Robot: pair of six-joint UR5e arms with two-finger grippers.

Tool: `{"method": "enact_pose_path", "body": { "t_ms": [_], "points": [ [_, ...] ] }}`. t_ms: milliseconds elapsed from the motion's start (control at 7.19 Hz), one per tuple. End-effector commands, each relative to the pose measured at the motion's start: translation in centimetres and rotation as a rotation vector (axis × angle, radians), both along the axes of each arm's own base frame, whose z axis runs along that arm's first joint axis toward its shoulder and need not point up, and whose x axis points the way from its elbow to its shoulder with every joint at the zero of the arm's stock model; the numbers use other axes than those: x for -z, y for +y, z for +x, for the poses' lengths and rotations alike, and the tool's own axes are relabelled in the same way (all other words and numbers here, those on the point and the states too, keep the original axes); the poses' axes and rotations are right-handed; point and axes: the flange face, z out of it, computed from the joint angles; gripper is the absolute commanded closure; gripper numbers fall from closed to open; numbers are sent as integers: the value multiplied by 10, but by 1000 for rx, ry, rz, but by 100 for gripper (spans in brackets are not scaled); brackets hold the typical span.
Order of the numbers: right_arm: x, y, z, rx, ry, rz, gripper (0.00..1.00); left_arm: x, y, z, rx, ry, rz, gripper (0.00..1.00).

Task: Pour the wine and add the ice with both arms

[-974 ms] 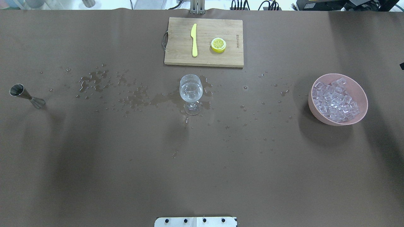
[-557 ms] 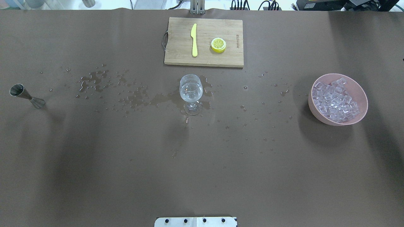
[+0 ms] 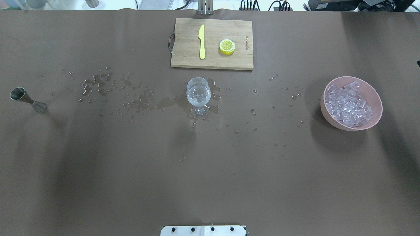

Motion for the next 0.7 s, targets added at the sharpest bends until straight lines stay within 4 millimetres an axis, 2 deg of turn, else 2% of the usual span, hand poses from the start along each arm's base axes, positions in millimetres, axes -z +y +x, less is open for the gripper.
{"method": "enact_pose_path", "body": {
  "t_ms": [0,139,278,418,557],
  "points": [
    [2,-3,-23,19,85,30,0,5,2,0,-7,26,7,2],
    [3,-2,-28,27,90,32,0,-2,10,2,-17,53,-11,2],
    [5,-2,-28,29,84,35,0,2,10,3,-20,56,-5,2],
    [5,-2,-28,28,83,35,0,10,11,2,-19,58,13,2],
    [8,3,-27,28,79,43,0,26,13,1,-20,58,46,2]
  ]
}}
